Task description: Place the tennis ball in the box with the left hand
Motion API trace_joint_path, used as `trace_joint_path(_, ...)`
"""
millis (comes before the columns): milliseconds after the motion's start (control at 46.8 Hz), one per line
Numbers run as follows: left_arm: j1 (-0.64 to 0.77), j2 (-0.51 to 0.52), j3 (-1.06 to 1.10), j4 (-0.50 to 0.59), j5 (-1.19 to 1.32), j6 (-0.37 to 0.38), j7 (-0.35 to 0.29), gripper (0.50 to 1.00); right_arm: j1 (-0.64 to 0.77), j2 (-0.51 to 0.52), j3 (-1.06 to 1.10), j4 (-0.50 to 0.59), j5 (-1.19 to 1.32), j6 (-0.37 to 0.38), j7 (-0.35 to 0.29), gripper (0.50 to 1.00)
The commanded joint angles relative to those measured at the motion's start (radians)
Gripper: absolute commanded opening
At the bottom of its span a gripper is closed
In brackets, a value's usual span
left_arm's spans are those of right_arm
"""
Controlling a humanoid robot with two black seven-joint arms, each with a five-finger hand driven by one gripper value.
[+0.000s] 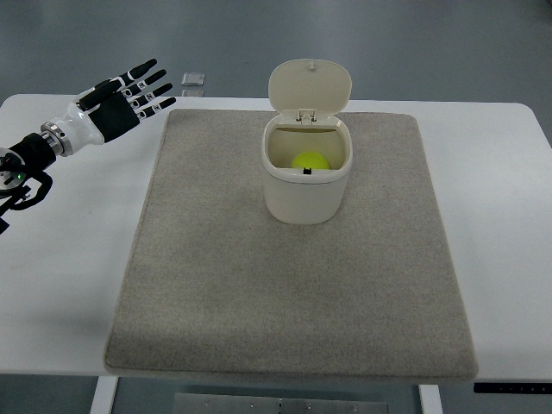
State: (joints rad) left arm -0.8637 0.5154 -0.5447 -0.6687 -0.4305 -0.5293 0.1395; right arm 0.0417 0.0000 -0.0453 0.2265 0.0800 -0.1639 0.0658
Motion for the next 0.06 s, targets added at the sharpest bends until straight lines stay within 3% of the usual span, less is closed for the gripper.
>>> trace_joint_path(0, 0.0, 0.0, -0.003, -0.003, -0.001, 0.0, 0.0, 0.992, -0.005, 0.0, -0.001, 0.001, 0.0, 0.001, -0.004, 0.901)
trace_joint_path(43, -0.001, 0.0, -0.003, -0.003, -0.001, 0.0, 0.0, 0.994, -0.005, 0.0, -0.001, 0.001, 0.0, 0.007, -0.004, 0.901)
